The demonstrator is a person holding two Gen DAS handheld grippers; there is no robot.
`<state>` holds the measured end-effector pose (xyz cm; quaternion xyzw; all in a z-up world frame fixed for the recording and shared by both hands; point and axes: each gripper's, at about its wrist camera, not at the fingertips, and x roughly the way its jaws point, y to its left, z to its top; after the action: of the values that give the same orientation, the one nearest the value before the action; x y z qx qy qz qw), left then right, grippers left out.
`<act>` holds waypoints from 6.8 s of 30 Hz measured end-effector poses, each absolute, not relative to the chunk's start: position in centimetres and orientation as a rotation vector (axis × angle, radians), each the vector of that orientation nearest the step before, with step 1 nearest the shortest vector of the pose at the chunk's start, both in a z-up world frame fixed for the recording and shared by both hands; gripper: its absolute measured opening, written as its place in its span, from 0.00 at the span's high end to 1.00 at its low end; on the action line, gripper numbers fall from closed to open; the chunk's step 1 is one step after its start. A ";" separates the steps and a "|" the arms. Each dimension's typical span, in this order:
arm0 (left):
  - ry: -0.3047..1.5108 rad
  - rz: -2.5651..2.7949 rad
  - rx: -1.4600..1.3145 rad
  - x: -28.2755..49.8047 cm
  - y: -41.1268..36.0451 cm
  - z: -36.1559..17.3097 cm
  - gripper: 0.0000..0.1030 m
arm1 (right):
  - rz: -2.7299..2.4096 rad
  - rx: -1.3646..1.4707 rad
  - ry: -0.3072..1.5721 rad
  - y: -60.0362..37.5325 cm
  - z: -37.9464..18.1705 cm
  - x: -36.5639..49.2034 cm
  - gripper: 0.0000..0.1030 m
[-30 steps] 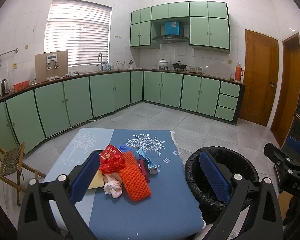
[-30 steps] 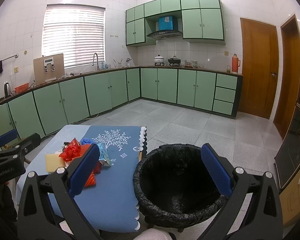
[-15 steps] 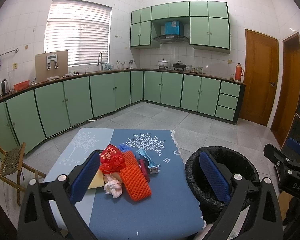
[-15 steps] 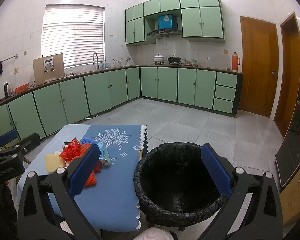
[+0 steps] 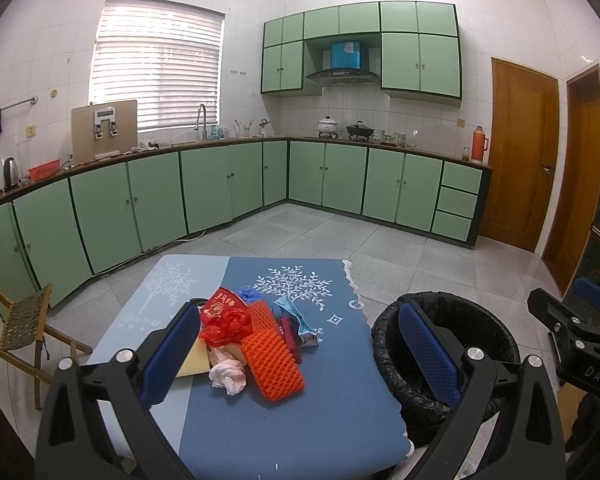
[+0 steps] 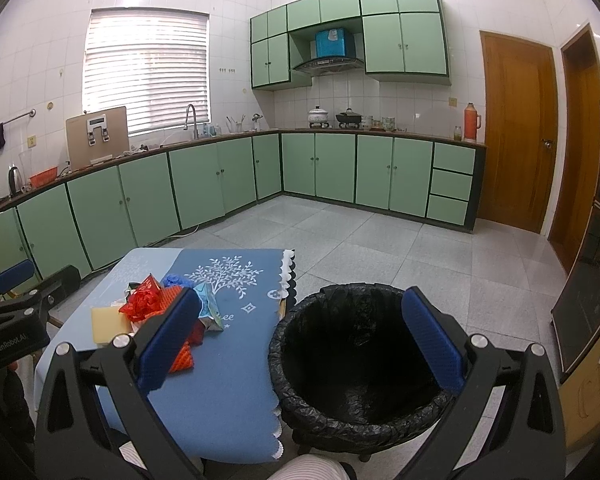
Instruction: Collect trash
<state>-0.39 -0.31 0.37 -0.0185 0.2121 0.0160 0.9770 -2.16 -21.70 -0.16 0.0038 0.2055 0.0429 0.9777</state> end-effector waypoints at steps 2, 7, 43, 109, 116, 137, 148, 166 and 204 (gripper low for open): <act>0.430 0.034 -0.040 -0.4 -0.1 0.4 0.06 | 0.087 0.008 0.417 -21.7 -0.2 -2.2 0.05; 0.440 0.038 -0.041 -0.1 0.2 0.3 0.06 | 0.086 0.008 0.424 -21.5 -0.4 -2.1 0.05; 0.753 0.260 -0.054 9.4 13.8 -15.4 0.14 | 0.394 -0.065 0.757 -4.5 -16.7 13.4 0.22; 0.758 0.032 -0.084 7.6 8.9 -12.2 0.75 | 0.379 0.005 0.748 -10.6 -13.6 12.3 0.77; 0.657 -0.054 -0.058 7.5 4.4 -9.6 0.75 | 0.309 0.051 0.704 -15.3 -11.3 10.2 0.77; 0.728 -0.413 0.003 17.1 -15.2 -11.8 0.76 | -0.042 0.146 0.727 -32.8 -15.5 12.8 0.76; 0.817 -0.449 -0.051 20.5 -15.5 -14.9 0.45 | -0.139 0.136 0.788 -35.0 -18.8 14.0 0.34; 0.610 0.112 -0.040 13.9 7.7 -11.5 0.36 | 0.205 0.058 0.597 -16.2 -13.0 15.8 0.12; 0.735 0.353 -0.154 13.4 17.1 -20.8 0.13 | 0.343 -0.054 0.699 -3.9 -20.6 17.5 0.41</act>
<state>13.45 17.10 -20.80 -0.0749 0.3571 0.1714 0.9151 17.48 -3.87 -20.60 -0.0264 0.3407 0.1670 0.9249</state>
